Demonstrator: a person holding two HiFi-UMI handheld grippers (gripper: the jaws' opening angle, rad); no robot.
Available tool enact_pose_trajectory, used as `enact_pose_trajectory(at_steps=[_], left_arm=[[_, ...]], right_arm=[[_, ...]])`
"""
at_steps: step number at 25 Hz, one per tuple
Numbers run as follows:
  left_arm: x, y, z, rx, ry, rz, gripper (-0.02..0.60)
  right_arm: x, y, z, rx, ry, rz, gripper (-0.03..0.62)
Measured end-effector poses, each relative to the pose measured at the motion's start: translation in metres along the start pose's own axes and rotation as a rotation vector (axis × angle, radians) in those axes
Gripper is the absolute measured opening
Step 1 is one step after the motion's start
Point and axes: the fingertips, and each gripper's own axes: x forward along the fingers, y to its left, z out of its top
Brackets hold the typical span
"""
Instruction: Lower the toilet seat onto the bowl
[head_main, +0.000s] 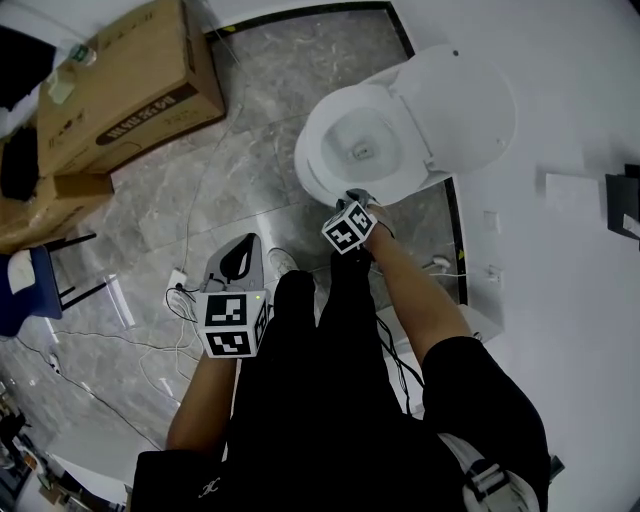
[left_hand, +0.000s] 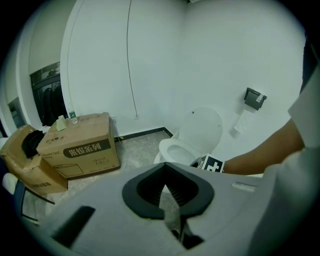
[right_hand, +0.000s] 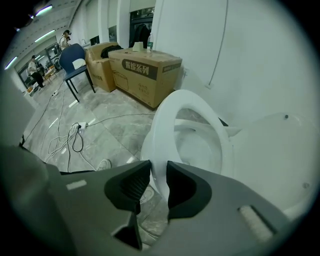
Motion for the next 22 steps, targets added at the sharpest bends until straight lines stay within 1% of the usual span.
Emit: enact_pose_trajectory(at_steps=[1, 2, 3, 5, 6, 8, 14, 18, 22], left_arm=[[0.005, 0.001, -0.004, 0.001, 0.008, -0.003, 0.009], [0.009, 0.002, -0.007, 0.002, 0.016, -0.005, 0.009], [0.014, 0.003, -0.010, 0.003, 0.023, -0.005, 0.009], [0.022, 0.007, -0.013, -0.001, 0.034, -0.002, 0.009], [0.026, 0.009, -0.014, -0.005, 0.036, 0.000, 0.009], [0.032, 0.014, -0.016, -0.013, 0.039, 0.005, 0.009], [0.051, 0.032, -0.033, -0.033, 0.070, 0.021, 0.009], [0.061, 0.045, -0.051, -0.058, 0.107, 0.040, 0.009], [0.073, 0.054, -0.061, -0.057, 0.121, 0.049, 0.009]], right_arm=[[0.006, 0.006, -0.001, -0.003, 0.003, 0.018, 0.114], [0.012, 0.012, -0.002, -0.009, 0.005, 0.036, 0.067], [0.019, 0.017, -0.004, -0.024, 0.005, 0.045, 0.035], [0.034, 0.026, -0.008, -0.045, 0.014, 0.052, 0.019], [0.041, 0.030, -0.010, -0.034, 0.022, 0.059, 0.011], [0.054, 0.035, -0.013, -0.014, 0.040, 0.073, 0.011], [0.089, 0.047, -0.017, -0.032, 0.073, 0.126, 0.009], [0.111, 0.052, -0.023, -0.009, 0.095, 0.141, 0.009], [0.131, 0.055, -0.029, 0.005, 0.121, 0.159, 0.009]])
